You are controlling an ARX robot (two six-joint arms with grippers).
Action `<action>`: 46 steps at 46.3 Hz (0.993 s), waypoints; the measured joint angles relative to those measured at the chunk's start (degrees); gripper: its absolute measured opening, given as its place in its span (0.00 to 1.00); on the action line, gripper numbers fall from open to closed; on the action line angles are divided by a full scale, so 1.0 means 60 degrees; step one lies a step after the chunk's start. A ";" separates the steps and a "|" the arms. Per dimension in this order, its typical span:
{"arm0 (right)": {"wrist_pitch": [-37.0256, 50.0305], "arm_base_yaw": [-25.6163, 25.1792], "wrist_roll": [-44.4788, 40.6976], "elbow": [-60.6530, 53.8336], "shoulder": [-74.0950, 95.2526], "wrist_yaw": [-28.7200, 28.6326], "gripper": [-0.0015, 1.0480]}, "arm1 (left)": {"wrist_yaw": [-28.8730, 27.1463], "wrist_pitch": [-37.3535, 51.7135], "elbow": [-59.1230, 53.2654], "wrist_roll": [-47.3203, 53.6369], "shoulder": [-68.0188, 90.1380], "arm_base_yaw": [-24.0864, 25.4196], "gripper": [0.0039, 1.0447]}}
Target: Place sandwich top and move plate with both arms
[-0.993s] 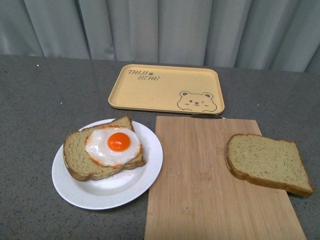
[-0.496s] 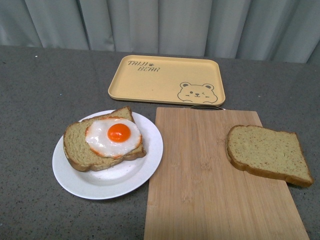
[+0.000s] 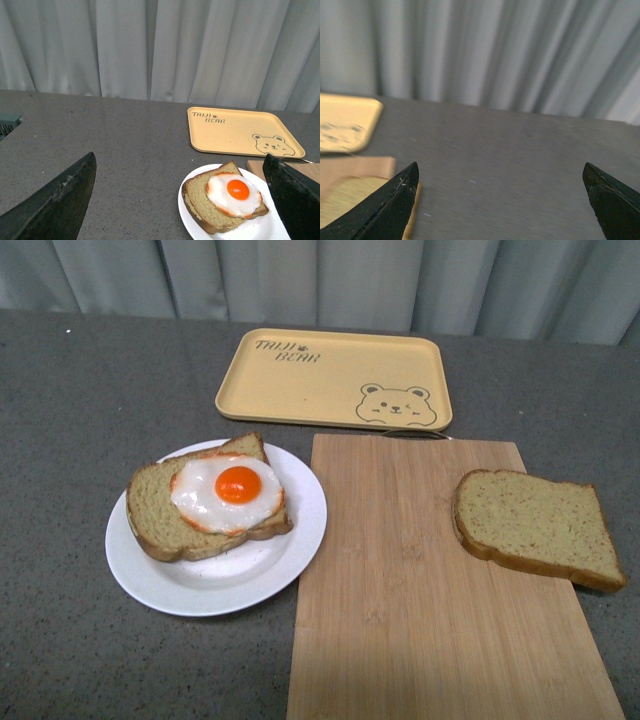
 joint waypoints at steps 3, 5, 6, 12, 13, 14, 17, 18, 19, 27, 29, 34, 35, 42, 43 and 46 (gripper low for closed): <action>0.0925 -0.0685 -0.0572 0.0240 0.1869 -0.0339 0.91 | 0.0007 0.0000 0.0000 0.0000 0.0000 0.0004 0.94; 0.1402 -0.1129 -0.0550 0.0459 0.2962 -0.0976 0.91 | 0.0015 0.0000 0.0000 0.0004 0.0000 0.0004 0.94; 0.1661 -0.1348 -0.0521 0.0579 0.3526 -0.1304 0.91 | 0.0018 0.0000 0.0000 0.0004 0.0000 0.0004 0.94; 0.2962 -0.2575 0.0273 0.1665 0.7333 -0.3432 0.91 | 0.0011 0.0000 0.0000 0.0004 0.0000 0.0000 0.94; 0.3085 -0.2787 0.0525 0.1956 0.8171 -0.3814 0.91 | 0.0007 0.0000 0.0000 0.0000 0.0000 0.0000 0.94; 0.3147 -0.2980 0.0867 0.2259 0.8990 -0.4153 0.91 | 0.0011 0.0000 0.0000 0.0004 0.0000 0.0000 0.94; 0.3122 -0.3308 0.1617 0.2965 1.0714 -0.4896 0.91 | 0.0011 0.0000 0.0000 0.0004 0.0000 0.0000 0.94; 0.3118 -0.3395 0.1963 0.3249 1.1369 -0.5100 0.91 | 0.0011 0.0000 0.0000 0.0004 0.0000 0.0000 0.94; 0.3056 -0.3472 0.2248 0.3523 1.1974 -0.5340 0.91 | 0.0015 0.0000 0.0000 0.0004 0.0000 0.0004 0.94; 0.2776 -0.3767 0.3271 0.4809 1.4648 -0.7198 0.91 | 0.0015 0.0000 0.0000 0.0004 0.0000 0.0000 0.94; 0.2754 -0.3778 0.3359 0.5013 1.5125 -0.7548 0.91 | 0.0011 0.0000 0.0000 0.0000 0.0000 0.0004 0.94; 0.2758 -0.3734 0.3679 0.5337 1.5977 -0.7938 0.91 | 0.0011 0.0000 0.0000 0.0004 0.0000 0.0004 0.94; 0.2758 -0.3705 0.3727 0.5399 1.6119 -0.7967 0.91 | 0.0011 0.0000 0.0000 0.0000 0.0000 0.0004 0.94; 0.2754 -0.3406 0.4248 0.5821 1.7165 -0.8229 0.91 | 0.0015 0.0000 0.0000 0.0000 0.0000 0.0000 0.94; 0.2794 -0.3348 0.4320 0.5854 1.7292 -0.8269 0.91 | 0.0011 0.0000 0.0000 0.0000 0.0000 0.0000 0.94; 0.3013 -0.3144 0.4677 0.5941 1.7657 -0.8368 0.91 | 0.0015 0.0000 0.0000 0.0004 0.0000 0.0000 0.94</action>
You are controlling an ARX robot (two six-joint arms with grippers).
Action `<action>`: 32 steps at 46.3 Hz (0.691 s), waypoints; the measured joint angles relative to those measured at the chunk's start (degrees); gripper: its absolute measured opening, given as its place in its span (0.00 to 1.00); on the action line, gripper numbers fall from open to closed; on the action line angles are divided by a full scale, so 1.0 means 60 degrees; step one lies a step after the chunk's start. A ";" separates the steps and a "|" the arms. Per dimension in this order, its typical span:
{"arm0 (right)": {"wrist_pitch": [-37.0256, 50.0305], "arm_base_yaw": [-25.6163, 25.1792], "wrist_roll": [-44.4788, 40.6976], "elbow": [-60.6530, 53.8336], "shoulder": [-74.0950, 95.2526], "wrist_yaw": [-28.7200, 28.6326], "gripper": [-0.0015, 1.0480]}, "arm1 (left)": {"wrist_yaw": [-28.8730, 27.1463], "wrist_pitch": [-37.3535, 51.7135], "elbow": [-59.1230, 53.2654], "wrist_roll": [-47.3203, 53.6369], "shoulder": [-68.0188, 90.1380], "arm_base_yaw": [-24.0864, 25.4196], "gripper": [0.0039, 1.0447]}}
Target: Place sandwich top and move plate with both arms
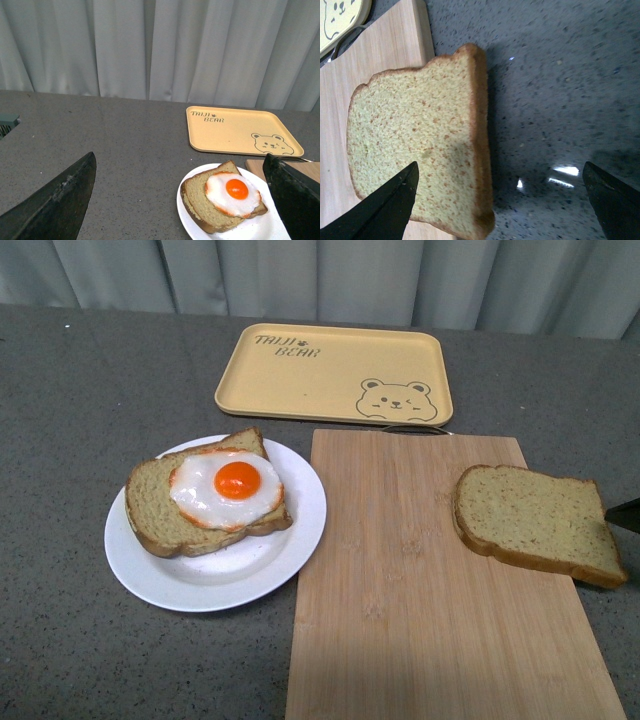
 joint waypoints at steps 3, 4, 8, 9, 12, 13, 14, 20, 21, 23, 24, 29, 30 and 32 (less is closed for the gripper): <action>0.0226 0.0160 0.0313 0.0117 0.0277 -0.0080 0.91 | 0.0000 0.0000 0.0000 0.0000 0.0000 0.0004 0.94; 0.0288 0.0219 0.0452 0.0178 0.0372 -0.0080 0.91 | 0.0000 0.0000 0.0000 -0.0004 0.0000 0.0000 0.94; 0.0313 0.0466 0.0882 0.0459 0.0648 -0.0033 0.78 | -0.0004 0.0000 0.0000 0.0000 0.0000 0.0004 0.94; 0.0332 0.0521 0.1009 0.0543 0.0729 -0.0036 0.73 | 0.0000 0.0000 0.0000 -0.0004 0.0000 0.0000 0.94; 0.0335 0.0608 0.1166 0.0696 0.0878 0.0000 0.61 | 0.0000 0.0000 0.0000 0.0000 0.0000 0.0000 0.94; 0.0342 0.0616 0.1213 0.0721 0.0911 -0.0004 0.58 | -0.0004 -0.0004 0.0000 0.0000 0.0000 0.0004 0.94; 0.0342 0.0619 0.1220 0.0729 0.0922 -0.0004 0.56 | 0.0000 -0.0004 0.0000 0.0000 0.0000 0.0004 0.94; 0.0335 0.0634 0.1333 0.0794 0.1002 -0.0007 0.33 | 0.0000 -0.0004 0.0000 0.0000 0.0000 0.0000 0.94; 0.0324 0.0630 0.1348 0.0794 0.1002 0.0000 0.29 | 0.0000 -0.0004 0.0000 0.0000 0.0000 0.0004 0.94; 0.0219 0.0579 0.1348 0.0798 0.0998 -0.0004 0.21 | 0.0000 -0.0004 0.0000 0.0000 0.0000 0.0004 0.94; 0.0160 0.0554 0.1351 0.0798 0.0980 -0.0011 0.18 | 0.0000 -0.0004 0.0000 0.0000 0.0000 0.0000 0.94; -0.0117 0.0484 0.1293 0.0794 0.0801 -0.0270 0.05 | 0.0000 -0.0004 0.0000 0.0000 0.0000 0.0000 0.94; -0.0339 0.0463 0.1140 0.0794 0.0674 -0.0390 0.01 | -0.0004 -0.0004 0.0000 -0.0004 0.0000 0.0000 0.94; -0.0594 0.0426 0.0994 0.0798 0.0470 -0.0532 0.01 | 0.0000 -0.0004 0.0000 -0.0004 0.0000 0.0000 0.94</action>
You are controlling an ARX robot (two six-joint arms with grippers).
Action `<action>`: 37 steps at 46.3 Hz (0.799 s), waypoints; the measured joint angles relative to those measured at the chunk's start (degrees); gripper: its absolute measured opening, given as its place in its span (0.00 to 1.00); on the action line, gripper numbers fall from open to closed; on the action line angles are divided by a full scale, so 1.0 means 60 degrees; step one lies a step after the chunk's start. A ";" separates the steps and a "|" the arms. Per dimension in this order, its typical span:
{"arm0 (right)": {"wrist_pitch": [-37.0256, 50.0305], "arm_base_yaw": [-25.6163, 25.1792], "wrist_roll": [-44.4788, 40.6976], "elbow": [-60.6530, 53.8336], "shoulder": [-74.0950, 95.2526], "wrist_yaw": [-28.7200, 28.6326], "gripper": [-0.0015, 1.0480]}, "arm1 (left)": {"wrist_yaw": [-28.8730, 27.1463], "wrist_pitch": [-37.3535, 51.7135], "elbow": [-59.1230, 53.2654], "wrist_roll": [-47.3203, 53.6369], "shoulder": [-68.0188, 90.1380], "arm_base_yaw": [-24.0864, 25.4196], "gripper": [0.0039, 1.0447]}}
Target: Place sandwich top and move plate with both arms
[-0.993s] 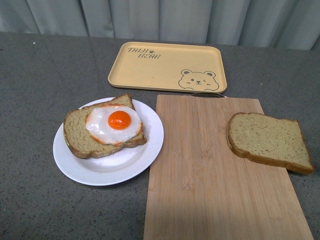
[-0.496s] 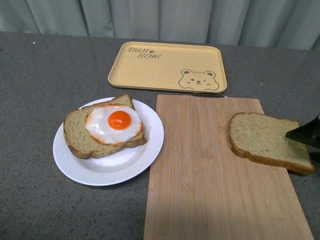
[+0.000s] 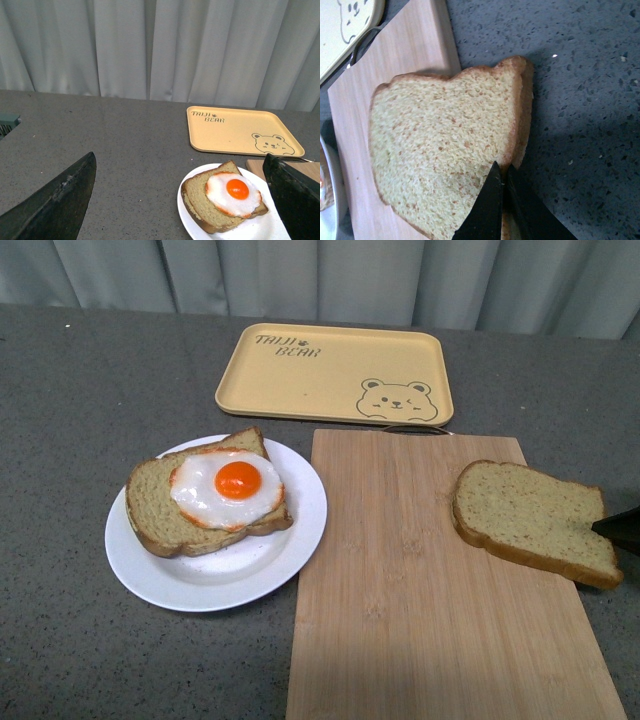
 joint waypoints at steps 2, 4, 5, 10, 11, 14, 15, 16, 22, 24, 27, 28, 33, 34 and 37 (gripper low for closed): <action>-0.0157 -0.0025 -0.0120 0.0000 -0.0164 -0.0138 0.01 | 0.0000 0.0000 0.0000 0.0004 0.0000 0.0000 0.94; -0.0364 -0.0058 -0.0240 0.0000 -0.0408 -0.0353 0.01 | 0.0000 0.0000 0.0000 0.0004 0.0000 0.0000 0.94; -0.0466 -0.0066 -0.0299 0.0004 -0.0543 -0.0470 0.01 | 0.0000 0.0000 0.0000 0.0000 0.0000 0.0000 0.94; -0.0907 -0.0069 -0.0481 0.0058 -0.1096 -0.0914 0.01 | 0.0000 0.0000 0.0000 0.0004 0.0000 0.0004 0.94; -0.0984 -0.0055 -0.0503 0.0073 -0.1228 -0.0991 0.01 | 0.0000 0.0000 0.0000 0.0004 0.0000 0.0000 0.94; -0.0987 0.0029 -0.0459 0.0077 -0.1515 -0.1337 0.01 | 0.0000 0.0000 0.0000 0.0004 0.0000 0.0004 0.94; -0.0951 0.0073 -0.0423 0.0077 -0.1621 -0.1468 0.01 | -0.0004 0.0000 0.0000 0.0000 0.0000 0.0004 0.94; -0.0925 0.0124 -0.0401 0.0077 -0.1727 -0.1566 0.01 | 0.0000 0.0000 0.0000 0.0004 0.0000 0.0000 0.94; -0.0543 0.0514 0.0036 0.0077 -0.2251 -0.2153 0.01 | 0.0000 0.0000 0.0000 0.0004 0.0000 0.0000 0.94; -0.0346 0.0696 0.0248 0.0077 -0.2408 -0.2306 0.01 | 0.0000 0.0000 0.0000 0.0004 0.0000 0.0000 0.94; -0.0120 0.0958 0.0514 0.0080 -0.2579 -0.2430 0.01 | 0.0000 0.0000 0.0000 0.0004 0.0000 0.0004 0.94; -0.0029 0.1075 0.0616 0.0084 -0.2634 -0.2473 0.01 | 0.0000 0.0000 0.0000 0.0000 0.0000 0.0000 0.94; 0.0375 0.1774 0.1104 0.0233 -0.2703 -0.2524 0.01 | -0.0004 0.0000 0.0000 0.0004 0.0000 0.0004 0.94; 0.0444 0.1927 0.1155 0.0277 -0.2685 -0.2517 0.01 | 0.0000 0.0000 0.0000 0.0004 0.0000 0.0000 0.94; 0.0754 0.2667 0.1497 0.0623 -0.2408 -0.2495 0.01 | 0.0000 0.0000 0.0000 0.0004 0.0000 0.0004 0.94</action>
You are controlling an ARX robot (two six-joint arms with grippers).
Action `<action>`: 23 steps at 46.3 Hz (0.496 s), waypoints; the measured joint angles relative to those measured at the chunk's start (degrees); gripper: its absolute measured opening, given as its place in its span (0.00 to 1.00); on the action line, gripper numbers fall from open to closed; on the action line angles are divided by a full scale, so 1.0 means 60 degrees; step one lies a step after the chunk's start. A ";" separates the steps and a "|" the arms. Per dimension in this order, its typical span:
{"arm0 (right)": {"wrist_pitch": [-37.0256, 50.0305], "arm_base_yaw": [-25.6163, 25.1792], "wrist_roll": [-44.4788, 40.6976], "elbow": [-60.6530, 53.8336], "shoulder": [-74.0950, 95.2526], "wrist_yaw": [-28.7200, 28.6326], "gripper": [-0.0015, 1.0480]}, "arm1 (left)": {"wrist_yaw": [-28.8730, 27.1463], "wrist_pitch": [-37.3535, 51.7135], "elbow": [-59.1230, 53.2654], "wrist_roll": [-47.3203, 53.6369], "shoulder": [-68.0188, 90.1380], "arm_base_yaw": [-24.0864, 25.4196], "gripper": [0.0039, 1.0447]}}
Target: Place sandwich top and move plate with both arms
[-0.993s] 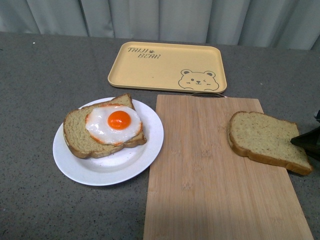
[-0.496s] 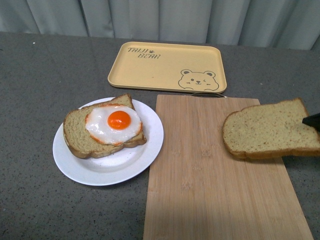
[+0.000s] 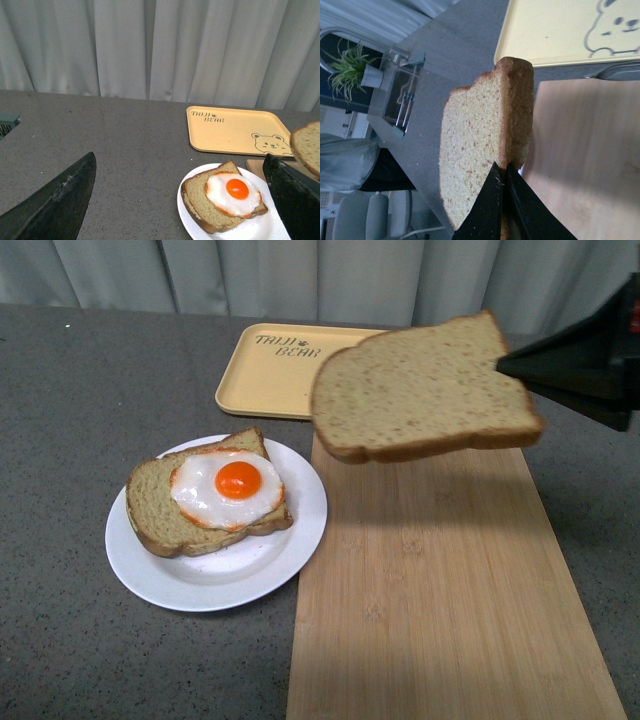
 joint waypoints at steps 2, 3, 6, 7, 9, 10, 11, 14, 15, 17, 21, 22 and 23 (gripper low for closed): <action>0.0215 0.0404 0.0175 0.0255 0.0291 0.0015 0.01 | 0.0000 0.0000 0.0000 0.0000 0.0000 0.0000 0.94; 0.0339 0.0641 0.0291 0.0404 0.0488 0.0011 0.01 | 0.0000 0.0000 0.0000 0.0000 0.0000 0.0000 0.94; 0.0484 0.1311 0.0528 0.0907 0.1126 0.0015 0.01 | 0.0000 0.0000 0.0000 -0.0004 0.0000 -0.0004 0.94; 0.0481 0.1450 0.0557 0.1024 0.1271 0.0015 0.01 | 0.0000 0.0000 0.0000 0.0000 0.0000 0.0000 0.94; 0.0419 0.1832 0.0597 0.1388 0.1698 0.0015 0.01 | 0.0000 0.0000 0.0000 0.0000 0.0000 -0.0004 0.94; 0.0379 0.1949 0.0601 0.1519 0.1843 0.0015 0.01 | 0.0000 0.0000 0.0000 -0.0004 0.0000 0.0000 0.94; 0.0306 0.2113 0.0601 0.1716 0.2047 0.0011 0.01 | 0.0000 0.0000 0.0000 -0.0004 0.0000 -0.0004 0.94; 0.0127 0.2452 0.0616 0.2310 0.2688 -0.0004 0.01 | 0.0000 0.0000 0.0000 0.0000 0.0000 0.0000 0.94; 0.0127 0.2481 0.0619 0.2371 0.2761 -0.0007 0.01 | 0.0000 0.0000 0.0000 0.0000 0.0000 -0.0004 0.94; 0.0029 0.2565 0.0612 0.2619 0.3020 -0.0025 0.01 | 0.0000 0.0000 0.0000 0.0000 0.0000 -0.0004 0.94; -0.0087 0.2681 0.0645 0.3075 0.3472 -0.0084 0.01 | -0.0004 0.0000 0.0000 -0.0004 0.0000 0.0000 0.94; -0.0179 0.2714 0.0637 0.3206 0.3574 -0.0087 0.01 | -0.0004 0.0000 0.0000 0.0000 0.0000 0.0000 0.94; -0.0226 0.2732 0.0630 0.3268 0.3617 -0.0095 0.01 | -0.0004 0.0000 0.0000 0.0000 0.0000 -0.0004 0.94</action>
